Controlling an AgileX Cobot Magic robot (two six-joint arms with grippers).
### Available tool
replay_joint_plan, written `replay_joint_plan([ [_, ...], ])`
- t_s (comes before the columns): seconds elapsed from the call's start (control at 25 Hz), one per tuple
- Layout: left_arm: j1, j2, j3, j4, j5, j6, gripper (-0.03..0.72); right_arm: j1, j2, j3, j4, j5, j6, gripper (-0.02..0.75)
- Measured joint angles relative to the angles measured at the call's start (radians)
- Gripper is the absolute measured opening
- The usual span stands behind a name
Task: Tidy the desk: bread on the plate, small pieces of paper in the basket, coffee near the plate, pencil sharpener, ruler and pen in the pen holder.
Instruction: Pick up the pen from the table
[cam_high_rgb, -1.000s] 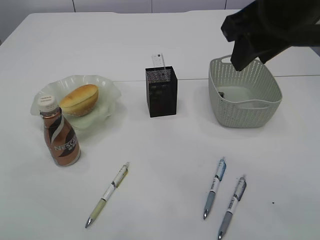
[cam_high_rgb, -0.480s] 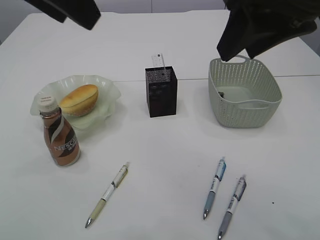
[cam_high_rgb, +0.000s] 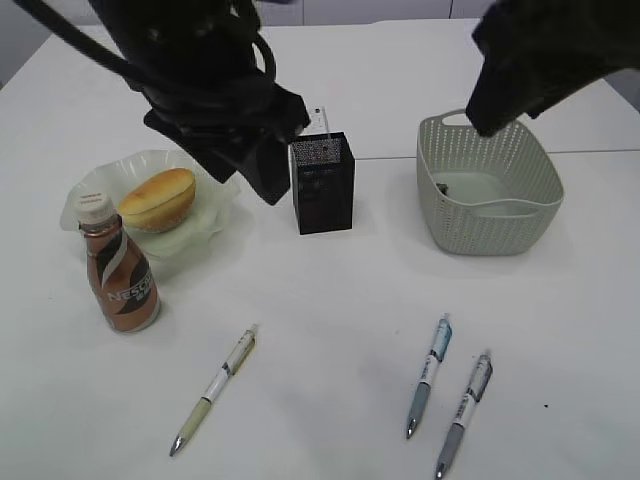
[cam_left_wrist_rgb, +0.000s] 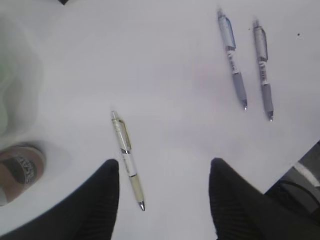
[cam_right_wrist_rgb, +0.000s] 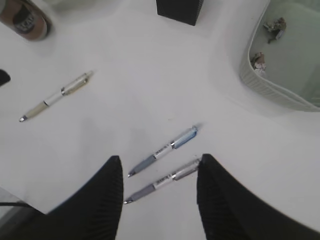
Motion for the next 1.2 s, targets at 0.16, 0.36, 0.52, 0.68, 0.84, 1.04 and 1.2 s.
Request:
replay_joint_plan([
  [0.16, 0.0, 0.024, 0.002, 0.018, -0.003, -0.012, 0.416, 0.0, 0.0, 0.065, -0.051, 0.002, -0.091, 0.383],
  [0.36, 0.0, 0.049, 0.002, 0.024, -0.006, -0.029, 0.416, 0.0, -0.002, 0.118, -0.096, 0.002, -0.093, 0.382],
  [0.52, 0.0, 0.063, 0.002, 0.024, -0.006, -0.031, 0.416, 0.0, -0.002, 0.148, -0.123, -0.007, -0.104, 0.382],
  [0.68, 0.0, 0.064, 0.002, 0.024, -0.006, -0.035, 0.416, 0.0, -0.002, 0.201, -0.165, -0.048, -0.104, 0.382],
  [0.84, 0.0, 0.064, 0.002, 0.024, -0.008, -0.039, 0.416, -0.05, -0.002, 0.261, -0.163, -0.103, -0.089, 0.382],
  [1.04, 0.0, 0.064, 0.002, 0.024, -0.008, -0.041, 0.416, -0.191, -0.002, 0.347, -0.057, -0.189, -0.101, 0.382],
  [1.2, 0.0, 0.064, 0.002, 0.024, -0.008, -0.041, 0.416, -0.245, 0.016, 0.438, -0.036, -0.222, -0.109, 0.382],
])
